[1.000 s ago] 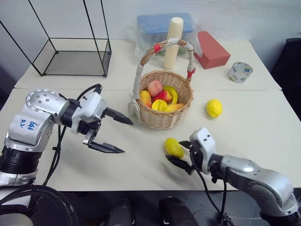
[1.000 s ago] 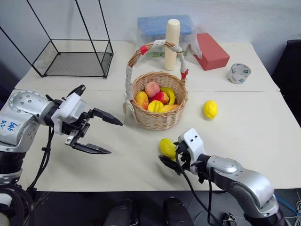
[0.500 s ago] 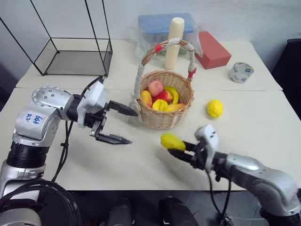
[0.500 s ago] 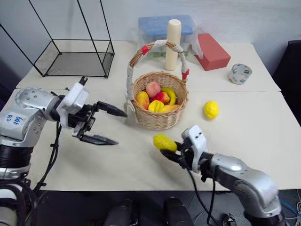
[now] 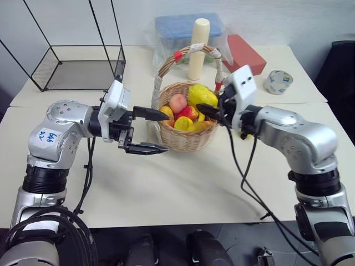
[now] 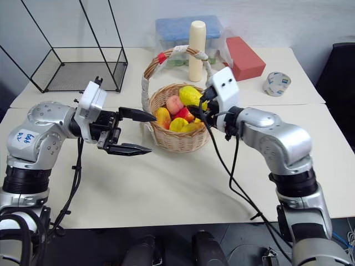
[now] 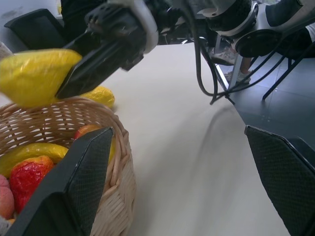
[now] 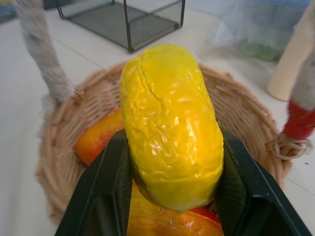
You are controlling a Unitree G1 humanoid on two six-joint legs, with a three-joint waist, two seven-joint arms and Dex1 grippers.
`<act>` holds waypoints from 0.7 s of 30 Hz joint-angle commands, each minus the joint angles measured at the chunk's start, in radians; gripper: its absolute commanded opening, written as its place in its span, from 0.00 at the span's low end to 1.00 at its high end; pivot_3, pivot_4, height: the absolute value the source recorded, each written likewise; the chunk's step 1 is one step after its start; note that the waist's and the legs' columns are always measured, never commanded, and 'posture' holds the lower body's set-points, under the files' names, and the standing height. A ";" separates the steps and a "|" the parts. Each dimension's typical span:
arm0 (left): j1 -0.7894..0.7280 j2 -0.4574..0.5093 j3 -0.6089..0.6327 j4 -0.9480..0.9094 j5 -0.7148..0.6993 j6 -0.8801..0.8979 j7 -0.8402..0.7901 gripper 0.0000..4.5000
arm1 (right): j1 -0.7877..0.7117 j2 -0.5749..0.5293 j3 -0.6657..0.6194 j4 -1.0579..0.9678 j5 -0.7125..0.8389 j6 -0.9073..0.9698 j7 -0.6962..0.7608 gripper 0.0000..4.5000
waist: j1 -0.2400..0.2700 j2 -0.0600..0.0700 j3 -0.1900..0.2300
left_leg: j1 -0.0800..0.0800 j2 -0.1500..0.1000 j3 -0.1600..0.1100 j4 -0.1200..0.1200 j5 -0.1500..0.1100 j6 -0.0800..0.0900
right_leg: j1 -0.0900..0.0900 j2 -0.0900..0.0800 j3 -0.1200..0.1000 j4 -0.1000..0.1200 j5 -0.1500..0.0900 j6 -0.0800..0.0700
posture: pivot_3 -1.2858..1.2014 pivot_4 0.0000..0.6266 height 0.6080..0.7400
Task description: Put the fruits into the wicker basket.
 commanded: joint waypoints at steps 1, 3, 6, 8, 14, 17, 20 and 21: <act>-0.009 -0.001 0.015 -0.025 -0.003 -0.024 0.011 1.00 | -0.027 0.011 -0.008 -0.014 -0.044 -0.037 0.053 0.66 | 0.003 0.000 0.000 | -0.006 0.000 0.000 0.003 0.000 0.000 | -0.005 0.000 0.000 0.005 0.000 0.000 | 0.52 0.24 1.00; -0.013 -0.004 0.015 -0.016 -0.002 -0.029 0.012 1.00 | -0.016 0.011 -0.055 -0.048 -0.021 -0.008 0.058 0.83 | 0.003 0.000 0.000 | -0.007 0.000 -0.001 0.005 0.000 0.001 | -0.006 -0.001 -0.001 0.006 0.000 0.000 | 0.52 0.24 1.00; -0.013 -0.009 0.012 -0.015 -0.003 -0.034 0.015 1.00 | 0.038 -0.023 -0.191 -0.163 0.083 0.056 0.075 0.98 | 0.006 0.000 0.000 | -0.007 0.000 -0.001 0.006 0.000 0.001 | -0.005 -0.001 -0.001 0.006 0.000 0.000 | 0.52 0.24 1.00; -0.011 -0.013 0.012 -0.017 -0.007 -0.033 0.017 1.00 | 0.103 -0.075 -0.305 -0.258 0.182 0.107 0.110 0.98 | 0.010 0.000 0.000 | -0.007 0.000 -0.002 0.006 0.000 0.001 | -0.004 -0.001 -0.001 0.006 0.000 0.000 | 0.52 0.24 1.00; -0.021 -0.039 -0.006 -0.019 -0.008 -0.029 0.022 1.00 | 0.447 -0.251 -0.624 -0.363 0.210 0.122 0.173 0.98 | 0.014 0.000 0.000 | -0.006 0.000 -0.003 0.006 -0.001 0.001 | -0.001 0.000 -0.002 0.002 0.000 0.000 | 0.52 0.24 1.00; -0.029 -0.044 -0.009 -0.021 -0.012 -0.027 0.016 1.00 | 0.585 -0.266 -0.730 -0.336 0.199 0.106 0.181 0.98 | 0.016 0.000 0.000 | -0.005 0.000 -0.003 0.005 -0.001 0.001 | 0.001 0.000 -0.001 0.000 0.000 0.000 | 0.52 0.24 1.00; -0.048 -0.062 -0.018 -0.011 -0.011 -0.022 0.026 1.00 | 0.654 -0.252 -0.722 -0.242 0.112 0.043 0.163 0.98 | 0.007 0.000 0.000 | -0.004 0.000 -0.002 0.006 0.000 0.001 | 0.001 0.001 0.000 0.001 0.000 0.000 | 0.52 0.24 1.00; -0.055 -0.072 -0.024 -0.008 -0.007 -0.022 0.029 1.00 | 0.628 -0.226 -0.694 -0.201 0.096 0.021 0.144 0.98 | 0.007 0.000 0.000 | -0.003 0.000 -0.002 0.006 0.000 0.000 | 0.001 0.002 0.000 0.001 0.000 0.000 | 0.52 0.24 1.00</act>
